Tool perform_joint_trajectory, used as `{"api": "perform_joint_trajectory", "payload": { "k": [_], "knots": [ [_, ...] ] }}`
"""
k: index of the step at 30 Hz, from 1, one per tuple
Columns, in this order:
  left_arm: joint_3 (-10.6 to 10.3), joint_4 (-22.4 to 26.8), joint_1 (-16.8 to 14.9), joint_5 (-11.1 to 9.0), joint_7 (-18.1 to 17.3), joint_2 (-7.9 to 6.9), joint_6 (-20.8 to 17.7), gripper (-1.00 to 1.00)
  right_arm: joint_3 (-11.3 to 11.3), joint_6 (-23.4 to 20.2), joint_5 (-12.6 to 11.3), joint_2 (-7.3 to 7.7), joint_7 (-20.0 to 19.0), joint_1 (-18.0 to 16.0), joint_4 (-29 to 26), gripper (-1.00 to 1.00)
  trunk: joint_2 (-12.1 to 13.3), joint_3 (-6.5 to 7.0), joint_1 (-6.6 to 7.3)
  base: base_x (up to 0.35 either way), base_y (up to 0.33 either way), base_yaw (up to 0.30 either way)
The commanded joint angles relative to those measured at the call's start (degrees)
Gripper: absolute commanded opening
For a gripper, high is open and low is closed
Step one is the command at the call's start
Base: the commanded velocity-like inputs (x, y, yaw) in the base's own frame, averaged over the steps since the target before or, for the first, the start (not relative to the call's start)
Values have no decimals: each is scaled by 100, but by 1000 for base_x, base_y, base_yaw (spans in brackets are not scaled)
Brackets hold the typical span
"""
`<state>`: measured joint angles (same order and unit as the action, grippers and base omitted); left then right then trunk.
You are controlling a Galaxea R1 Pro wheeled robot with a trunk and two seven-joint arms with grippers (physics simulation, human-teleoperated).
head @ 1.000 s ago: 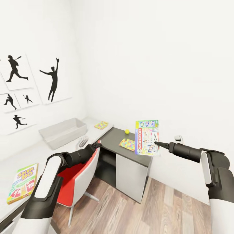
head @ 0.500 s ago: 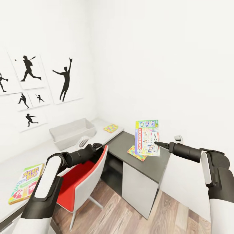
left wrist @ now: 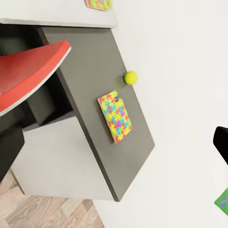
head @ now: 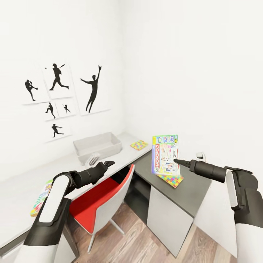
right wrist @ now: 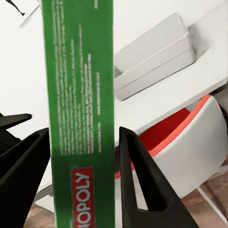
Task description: Put all the toys in the child's room - the three board games (two on the bed and one on the table), the two jigsaw puzzles on the table, and the tennis ball on the table - inside the toy box on the table in the child's room.
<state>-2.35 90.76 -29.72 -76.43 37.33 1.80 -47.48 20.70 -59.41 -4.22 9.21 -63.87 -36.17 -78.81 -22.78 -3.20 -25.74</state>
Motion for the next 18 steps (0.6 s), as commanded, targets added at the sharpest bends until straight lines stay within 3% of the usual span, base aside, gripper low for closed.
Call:
{"api": "perform_joint_trajectory", "payload": {
  "k": [1, 10, 18],
  "knots": [
    [0, 3, -8, -56, 59, 3, -4, 100, 4, -59, -60, 2, 6, -4, -3, -100, -14, -14, -4, 7, -6, 296],
    [-2, 3, -8, -56, 64, 4, 2, 100, 4, -59, -61, 2, 6, -4, -3, -100, -14, -14, -4, 3, -13, 296],
    [-8, 6, -8, -56, 64, 3, 2, 100, -9, -59, -55, 2, 6, -6, 4, -100, -14, -14, -4, 55, -181, 248]
  ]
}}
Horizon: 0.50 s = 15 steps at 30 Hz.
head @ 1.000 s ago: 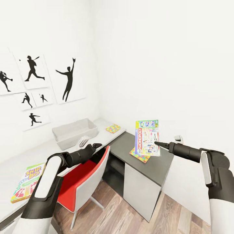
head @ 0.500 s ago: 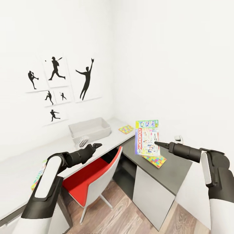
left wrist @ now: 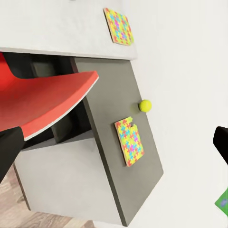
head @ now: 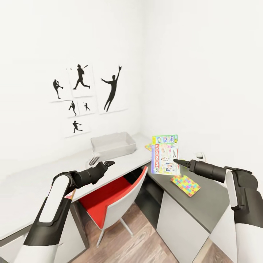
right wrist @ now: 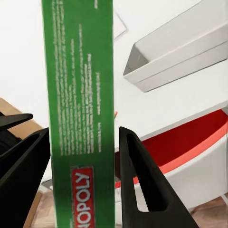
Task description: Put all the toys in the child's room - the three board games (two on the bed and one on the table), the two jigsaw puzzles on the table, and the tennis ball on the table - inside the toy box on the table in the child's room.
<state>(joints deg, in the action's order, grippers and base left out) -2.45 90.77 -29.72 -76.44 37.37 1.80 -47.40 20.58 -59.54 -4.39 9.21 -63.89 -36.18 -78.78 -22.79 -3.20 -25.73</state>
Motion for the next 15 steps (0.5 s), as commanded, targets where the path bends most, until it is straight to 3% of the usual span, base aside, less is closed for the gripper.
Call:
{"api": "perform_joint_trajectory", "payload": {
  "k": [1, 6, 15],
  "knots": [
    [1, 6, -7, -55, 60, 4, -6, 100, 1, -46, -38, 3, 8, -6, 3, -100, -13, -14, -5, 104, -236, 159],
    [-1, 9, -7, -55, 60, 5, -6, 100, -2, -46, -36, 2, 8, -8, 6, -100, -13, -14, -5, 74, -161, 138],
    [-8, 4, -7, -62, 56, 8, -6, 100, 0, -46, -36, -1, 8, -7, 2, -100, -13, -14, -5, 18, -39, 224]
  ]
}}
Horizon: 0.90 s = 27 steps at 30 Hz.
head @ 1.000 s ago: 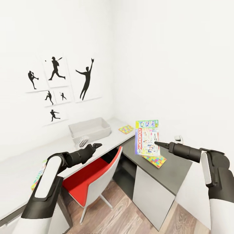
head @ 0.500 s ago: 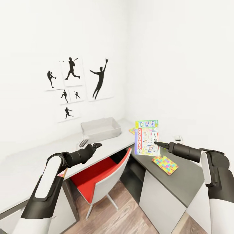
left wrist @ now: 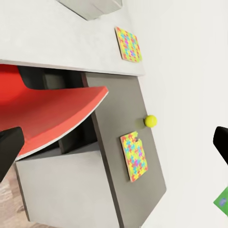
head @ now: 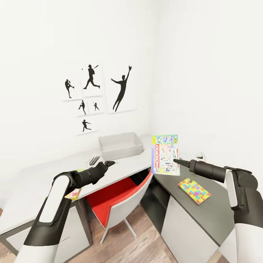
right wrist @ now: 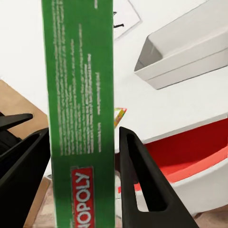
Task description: Put all the toys in the child's room - the three board games (two on the bed and one on the table), the two jigsaw puzzles on the table, and the tennis ball on the table - inside the toy box on the table in the child's room.
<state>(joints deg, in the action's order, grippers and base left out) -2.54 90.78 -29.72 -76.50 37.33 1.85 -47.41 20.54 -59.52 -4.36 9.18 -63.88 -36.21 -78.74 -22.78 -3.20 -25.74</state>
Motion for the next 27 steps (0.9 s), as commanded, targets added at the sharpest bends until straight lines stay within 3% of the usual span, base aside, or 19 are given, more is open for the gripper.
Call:
{"api": "perform_joint_trajectory", "payload": {
  "k": [1, 20, 27],
  "knots": [
    [1, 3, -8, -56, 59, 2, -5, 100, 3, -48, -39, 1, 7, -3, 0, -100, -14, -14, -4, 4, -9, 274],
    [1, 7, -8, -58, 65, 10, -6, 100, -9, -48, -31, -3, 13, -7, 8, -100, -14, -14, -4, 4, -3, 281],
    [5, 9, -8, -58, 63, 11, -5, 100, 6, -48, -30, -4, 14, -9, 8, -100, -14, -14, -4, 160, -93, 271]
  ]
}}
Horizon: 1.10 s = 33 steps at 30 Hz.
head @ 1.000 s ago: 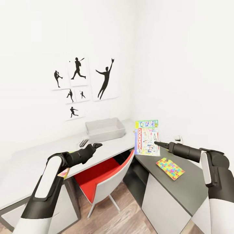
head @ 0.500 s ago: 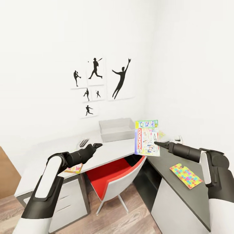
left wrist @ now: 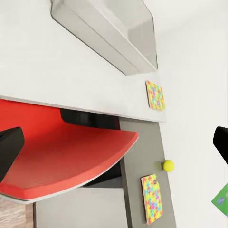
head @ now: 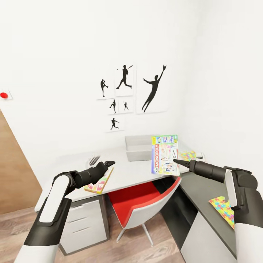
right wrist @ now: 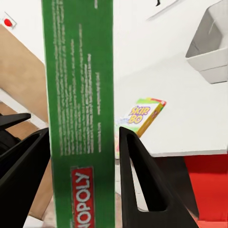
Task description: Put all the toys in the child's room - the three board games (two on the bed and one on the table), the two jigsaw puzzles on the table, and the tennis ball on the table - inside the toy box on the table in the child's room.
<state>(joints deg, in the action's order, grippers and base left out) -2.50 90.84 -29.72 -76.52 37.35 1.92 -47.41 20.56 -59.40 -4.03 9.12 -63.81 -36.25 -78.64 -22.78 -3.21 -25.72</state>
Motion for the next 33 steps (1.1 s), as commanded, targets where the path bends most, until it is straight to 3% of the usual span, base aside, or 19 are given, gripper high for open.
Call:
{"api": "perform_joint_trajectory", "payload": {
  "k": [1, 12, 33],
  "knots": [
    [2, 4, -8, -56, 58, 3, -5, 100, 5, -60, -63, 3, 8, -4, -2, -100, -13, -13, -6, 230, -134, 286],
    [2, 4, -8, -55, 61, 6, -5, 100, 3, -60, -63, 3, 9, -5, -2, -100, -13, -13, -6, 186, -105, 293],
    [-11, 4, -16, -58, 56, 7, -5, 100, 8, -60, -63, 3, 9, -5, -2, -100, -13, -13, -6, 37, -22, 296]
  ]
}}
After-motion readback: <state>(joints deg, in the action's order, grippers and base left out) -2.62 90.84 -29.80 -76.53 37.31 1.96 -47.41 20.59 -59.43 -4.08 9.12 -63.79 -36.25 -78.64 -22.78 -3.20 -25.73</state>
